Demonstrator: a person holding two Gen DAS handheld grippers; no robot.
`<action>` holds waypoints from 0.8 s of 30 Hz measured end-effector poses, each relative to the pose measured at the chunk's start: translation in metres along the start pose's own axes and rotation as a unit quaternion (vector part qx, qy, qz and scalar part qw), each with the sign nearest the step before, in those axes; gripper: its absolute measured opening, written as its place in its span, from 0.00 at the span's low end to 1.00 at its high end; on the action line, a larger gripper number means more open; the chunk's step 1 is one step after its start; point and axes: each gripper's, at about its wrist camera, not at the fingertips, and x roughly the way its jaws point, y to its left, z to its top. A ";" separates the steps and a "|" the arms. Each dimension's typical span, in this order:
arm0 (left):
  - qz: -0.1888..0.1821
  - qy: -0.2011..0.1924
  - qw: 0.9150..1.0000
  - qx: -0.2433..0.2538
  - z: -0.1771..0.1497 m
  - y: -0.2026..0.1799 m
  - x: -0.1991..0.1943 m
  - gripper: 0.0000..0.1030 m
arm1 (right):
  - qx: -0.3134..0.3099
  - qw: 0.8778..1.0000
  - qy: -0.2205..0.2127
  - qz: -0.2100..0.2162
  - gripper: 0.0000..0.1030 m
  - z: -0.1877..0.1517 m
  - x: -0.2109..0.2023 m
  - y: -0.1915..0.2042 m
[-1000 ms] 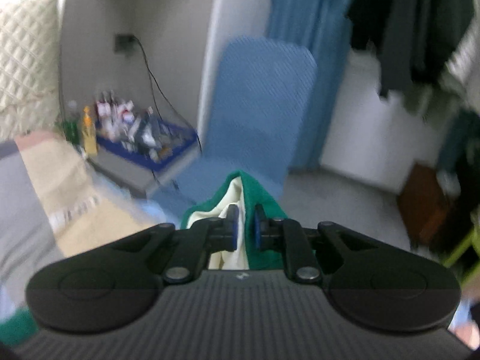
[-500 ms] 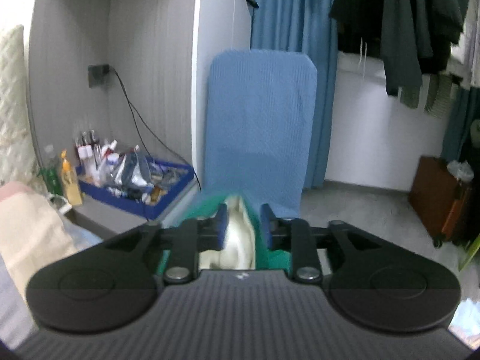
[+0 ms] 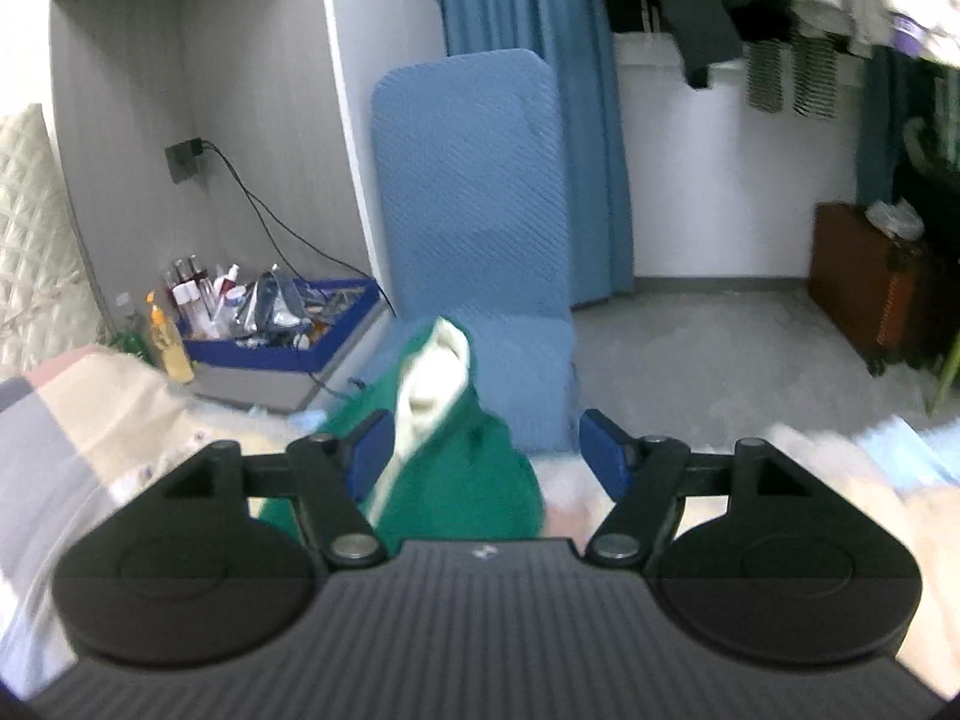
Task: Fold large clothes
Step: 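Lift the hood with the right gripper while the left gripper spreads the hoodie body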
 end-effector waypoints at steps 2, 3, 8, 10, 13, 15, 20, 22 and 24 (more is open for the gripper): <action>-0.001 -0.004 1.000 0.002 0.000 -0.002 -0.011 0.58 | 0.009 1.000 0.001 0.001 0.68 -0.011 -0.031 -0.013; 0.002 -0.006 1.000 0.005 -0.001 -0.003 -0.016 0.58 | 0.010 1.000 0.001 -0.001 0.68 -0.017 -0.044 -0.018; 0.024 -0.020 0.999 0.031 -0.004 -0.009 -0.046 0.58 | 0.041 0.999 0.005 -0.009 0.68 -0.050 -0.127 -0.059; 0.038 -0.027 0.998 0.048 -0.005 -0.012 -0.057 0.58 | 0.066 0.998 0.007 -0.016 0.68 -0.062 -0.155 -0.079; 0.066 -0.028 0.996 0.060 -0.005 -0.014 -0.071 0.58 | 0.101 0.994 -0.003 -0.037 0.68 -0.081 -0.201 -0.114; 0.068 -0.023 0.996 0.047 -0.003 -0.008 -0.081 0.58 | 0.126 0.990 -0.010 -0.057 0.68 -0.096 -0.232 -0.139; 0.099 -0.006 0.995 0.024 0.004 0.008 -0.100 0.59 | 0.160 0.982 -0.016 -0.100 0.68 -0.131 -0.286 -0.189; 0.123 -0.005 0.992 0.022 0.007 0.015 -0.106 0.60 | 0.162 0.980 -0.021 -0.117 0.68 -0.144 -0.301 -0.207; 0.151 -0.007 0.988 0.024 0.010 0.020 -0.113 0.61 | 0.163 0.977 -0.034 -0.130 0.68 -0.160 -0.315 -0.224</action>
